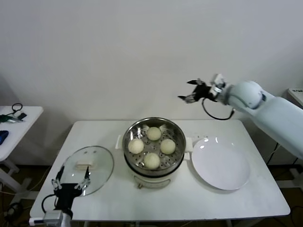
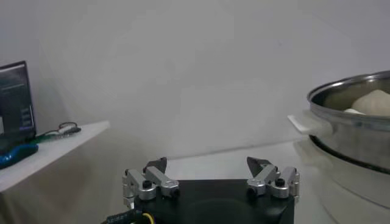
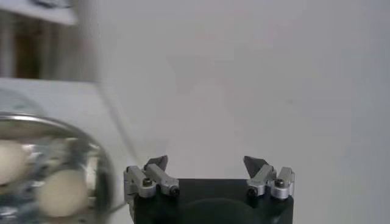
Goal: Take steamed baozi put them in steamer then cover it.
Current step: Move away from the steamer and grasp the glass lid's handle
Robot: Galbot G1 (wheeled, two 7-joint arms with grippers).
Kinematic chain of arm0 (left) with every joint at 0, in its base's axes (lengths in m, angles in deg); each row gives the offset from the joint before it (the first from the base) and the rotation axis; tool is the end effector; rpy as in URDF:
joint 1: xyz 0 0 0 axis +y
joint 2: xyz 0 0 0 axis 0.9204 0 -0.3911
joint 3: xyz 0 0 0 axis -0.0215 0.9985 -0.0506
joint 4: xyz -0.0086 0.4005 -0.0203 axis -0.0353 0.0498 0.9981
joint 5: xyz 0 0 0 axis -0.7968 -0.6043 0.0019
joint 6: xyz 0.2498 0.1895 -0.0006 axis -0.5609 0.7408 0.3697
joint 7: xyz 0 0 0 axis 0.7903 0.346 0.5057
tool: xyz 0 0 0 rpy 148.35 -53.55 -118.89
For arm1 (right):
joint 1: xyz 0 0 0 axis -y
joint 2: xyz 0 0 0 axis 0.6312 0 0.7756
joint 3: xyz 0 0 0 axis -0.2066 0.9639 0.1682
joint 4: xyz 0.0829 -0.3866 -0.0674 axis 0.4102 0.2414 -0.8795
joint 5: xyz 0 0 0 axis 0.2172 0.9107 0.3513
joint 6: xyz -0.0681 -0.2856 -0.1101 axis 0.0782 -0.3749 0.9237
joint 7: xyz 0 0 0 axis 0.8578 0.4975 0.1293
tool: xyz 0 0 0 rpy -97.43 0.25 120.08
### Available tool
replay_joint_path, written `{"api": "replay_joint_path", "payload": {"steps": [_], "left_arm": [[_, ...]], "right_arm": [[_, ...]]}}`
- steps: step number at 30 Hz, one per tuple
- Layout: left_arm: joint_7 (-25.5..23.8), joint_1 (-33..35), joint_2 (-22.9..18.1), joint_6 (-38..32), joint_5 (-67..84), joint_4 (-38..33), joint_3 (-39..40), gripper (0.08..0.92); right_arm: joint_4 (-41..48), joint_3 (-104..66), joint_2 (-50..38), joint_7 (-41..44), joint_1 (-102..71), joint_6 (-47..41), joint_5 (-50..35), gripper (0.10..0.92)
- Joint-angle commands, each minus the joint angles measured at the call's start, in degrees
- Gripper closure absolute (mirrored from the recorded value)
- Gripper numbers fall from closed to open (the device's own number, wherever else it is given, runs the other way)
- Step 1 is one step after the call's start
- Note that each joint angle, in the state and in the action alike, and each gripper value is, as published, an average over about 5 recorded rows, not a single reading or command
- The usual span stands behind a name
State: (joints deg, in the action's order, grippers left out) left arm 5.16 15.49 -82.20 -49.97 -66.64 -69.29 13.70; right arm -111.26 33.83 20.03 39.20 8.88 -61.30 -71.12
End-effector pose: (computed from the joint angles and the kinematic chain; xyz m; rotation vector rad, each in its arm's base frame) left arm 0.0616 0.0698 -0.3348 0.2072 -2.9172 -0.3064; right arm 0.4857 -0.1966 -0.0965 0.8769 -2.6859 0.7889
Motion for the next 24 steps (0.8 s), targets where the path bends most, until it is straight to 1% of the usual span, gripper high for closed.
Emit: {"api": "replay_joint_path", "payload": {"steps": [1,4,7,12,16,18,21,24], "left_arm": [[0.0,-0.31,-0.58,0.61,0.24,-0.69,0.28,0.177],[0.02,-1.82,-0.16,0.49,0.12,0.32,0.2,0.177],[0.07,-2.86,0.44,-0.2,-0.21,1.51,0.09,0.177],[-0.05,-3.87,1.96,-2.95,-2.09,3.24,0.19,0.177],[0.17,-4.32,3.09,-6.76,-6.28,5.05,0.1,0.177],[1.02,-4.49,3.67,-8.56,-9.59,6.1,0.05,0.177],[3.83,-4.48,5.14,-11.28,-16.74,7.7,-0.14,0.177],[6.67,-3.91,7.54,-14.78,-24.23,8.63,-0.56,0.177]], "right_arm": [[-1.18,-51.6,-4.54,-7.32,-52.47,20.65,5.19,0.203],[-2.11,-60.33,0.67,-6.49,-63.73,24.91,5.16,0.203],[-2.89,-64.97,6.3,-5.43,-71.71,27.75,5.65,0.203],[-3.7,-68.17,15.22,-5.1,-80.2,30.98,6.28,0.203],[-3.23,-68.71,19.54,-5.36,-84.57,32.31,6.28,0.203],[-2.71,-68.48,21.05,-5.67,-85.76,32.74,6.22,0.203],[-2.19,-67.84,22.89,-6.09,-86.71,33.42,6.27,0.203],[-1.97,-66.99,24.26,-6.16,-87.38,34.26,6.72,0.203]]}}
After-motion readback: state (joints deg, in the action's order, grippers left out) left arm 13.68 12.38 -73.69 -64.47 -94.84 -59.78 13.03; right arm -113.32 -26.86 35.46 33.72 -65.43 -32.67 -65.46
